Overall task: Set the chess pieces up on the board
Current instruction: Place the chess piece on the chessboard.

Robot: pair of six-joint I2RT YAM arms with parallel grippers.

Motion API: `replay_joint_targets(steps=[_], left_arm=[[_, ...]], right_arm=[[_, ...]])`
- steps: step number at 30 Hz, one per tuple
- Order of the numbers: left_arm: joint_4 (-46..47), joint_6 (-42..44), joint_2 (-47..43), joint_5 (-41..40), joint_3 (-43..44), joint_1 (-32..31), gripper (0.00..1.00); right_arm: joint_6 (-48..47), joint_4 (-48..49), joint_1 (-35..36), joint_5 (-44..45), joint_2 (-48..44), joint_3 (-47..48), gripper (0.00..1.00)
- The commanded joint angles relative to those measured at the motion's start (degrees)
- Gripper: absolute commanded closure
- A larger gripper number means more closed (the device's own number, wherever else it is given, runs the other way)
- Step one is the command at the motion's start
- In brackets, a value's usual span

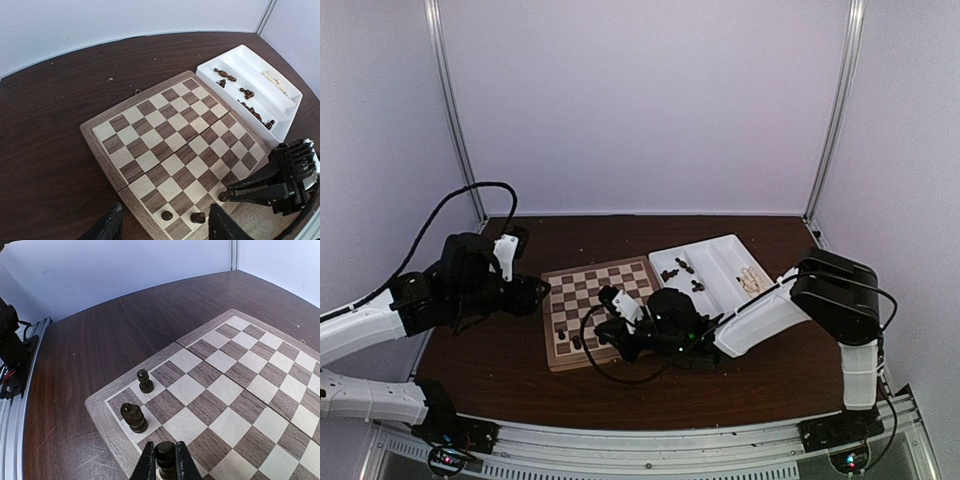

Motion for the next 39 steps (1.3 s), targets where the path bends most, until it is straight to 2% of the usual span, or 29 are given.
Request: replay_joint_targets(steps=[1,8,14,16,20,25,31,39], left_arm=[[2.63,0.11,-0.58,0.22,-0.56,0.42,0.41],[2.75,0.14,-0.89,0.12,-0.9,0.42,0.41],[2.93,0.09,-0.86,0.32,-1.2,0.42,0.41],[2.99,0.11,-0.85,0.32,-1.18,0.42,0.41],[3.03,0.31,-0.84,0.4,-0.96,0.42,0.41],[2.99,0.43,-0.64,0.82,-0.61,0.42,0.41],[3.17,0.38,0.05,2.07,-0.02,0.42,0.41],[3.81,2.49,4.58,15.61,1.18,0.42,0.33]], right_arm=[[-0.44,1.73,0.12,1.52,1.38,-0.12,0.93],[-0.91,1.87,0.11,2.02,1.59,-0.73,0.89],[-0.96,2.81,-0.01,3.09,1.69,-1.34,0.82],[-0.9,3.02,-0.05,3.17,1.58,-1.44,0.77],[-0.81,3.85,-0.07,3.22,0.86,-1.97,0.57],[-0.26,3.25,-0.27,3.89,-3.1,-3.27,0.47],[3.17,-5.26,-2.11,1.54,-9.82,-2.86,0.47],[6.52,-15.31,-6.07,0.78,-20.43,-6.3,0.48]])
